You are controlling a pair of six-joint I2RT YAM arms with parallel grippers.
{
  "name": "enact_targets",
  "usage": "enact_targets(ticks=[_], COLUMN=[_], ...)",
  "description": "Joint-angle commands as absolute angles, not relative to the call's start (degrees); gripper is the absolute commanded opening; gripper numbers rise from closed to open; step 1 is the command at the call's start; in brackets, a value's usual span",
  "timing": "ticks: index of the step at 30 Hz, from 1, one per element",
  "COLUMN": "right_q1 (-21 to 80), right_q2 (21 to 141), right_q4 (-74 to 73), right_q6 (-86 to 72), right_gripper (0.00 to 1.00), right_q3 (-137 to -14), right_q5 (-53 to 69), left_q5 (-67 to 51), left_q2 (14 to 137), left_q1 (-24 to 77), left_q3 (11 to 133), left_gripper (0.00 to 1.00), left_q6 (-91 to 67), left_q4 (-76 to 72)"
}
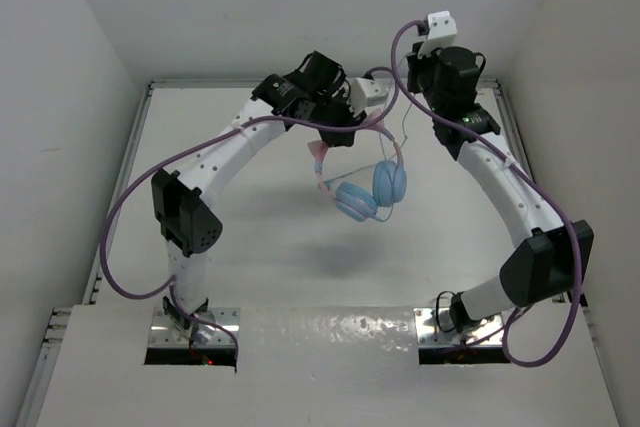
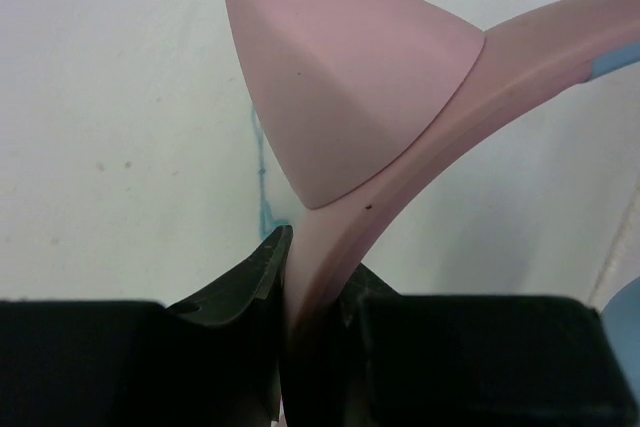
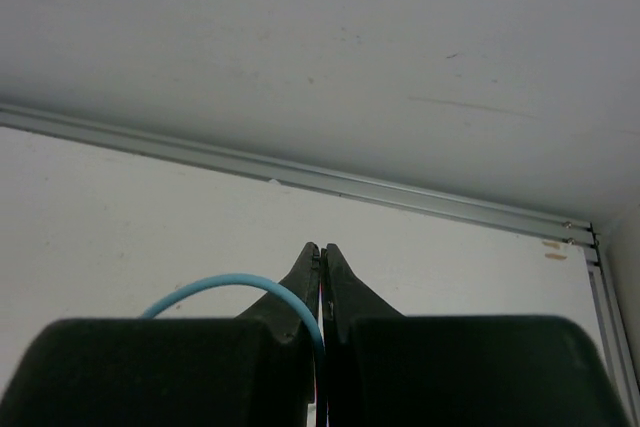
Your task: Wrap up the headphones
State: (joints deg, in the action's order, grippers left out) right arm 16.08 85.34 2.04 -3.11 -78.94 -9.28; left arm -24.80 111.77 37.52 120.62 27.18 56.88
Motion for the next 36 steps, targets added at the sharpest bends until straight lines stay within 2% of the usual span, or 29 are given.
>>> enact_targets(ticks=[1, 3, 7, 10, 14, 18, 25, 32, 36], right_q1=[19.0, 22.0, 23.9, 23.8, 24.8, 26.9, 28.0, 27.9, 25.2], right_q2=[80.9, 77.7, 74.0, 75.1, 76.9, 77.0, 81.3, 91.3, 98.1], right_q4=[5.4, 5.8, 2.8, -8.9, -18.2, -19.9, -22.4, -22.7, -25.0], right_q6=[-4.0, -2.6, -1.2, -0.4, 1.9, 4.1, 6.4, 20.5, 20.7], right_gripper=[0.00, 0.00, 0.00, 0.00, 0.00, 0.00, 0.00, 0.00, 0.00], right_q3=[-77.7, -77.4, -78.0, -81.8, -84.6, -83.7, -89.5, -96.3, -103.6], right_q5=[-9.3, -13.3, -19.4, -23.6, -22.7, -19.0, -16.3, -26.9, -28.0], left_q5=[-12.9, -8.1, -7.4, -3.0, -1.8, -2.5, -9.0, -18.3, -20.9], left_q2=[109.8, 110.9, 112.3, 112.1, 112.0, 112.8, 112.9, 112.1, 111.8], left_q1=[37.0, 36.6, 33.2, 31.1, 30.1, 30.1, 31.0, 32.5, 32.7], left_q3=[117.8, 117.1, 116.7, 116.8, 118.3, 119.1, 119.5, 121.5, 123.5], left_gripper=[0.00, 0.00, 0.00, 0.00, 0.00, 0.00, 0.00, 0.00, 0.00], left_q6=[19.0, 15.1, 7.4, 4.0, 6.1, 6.7, 12.5, 23.6, 29.1], left_q4=[50.7, 50.0, 48.8, 47.4, 46.8, 47.4, 48.6, 52.0, 54.4])
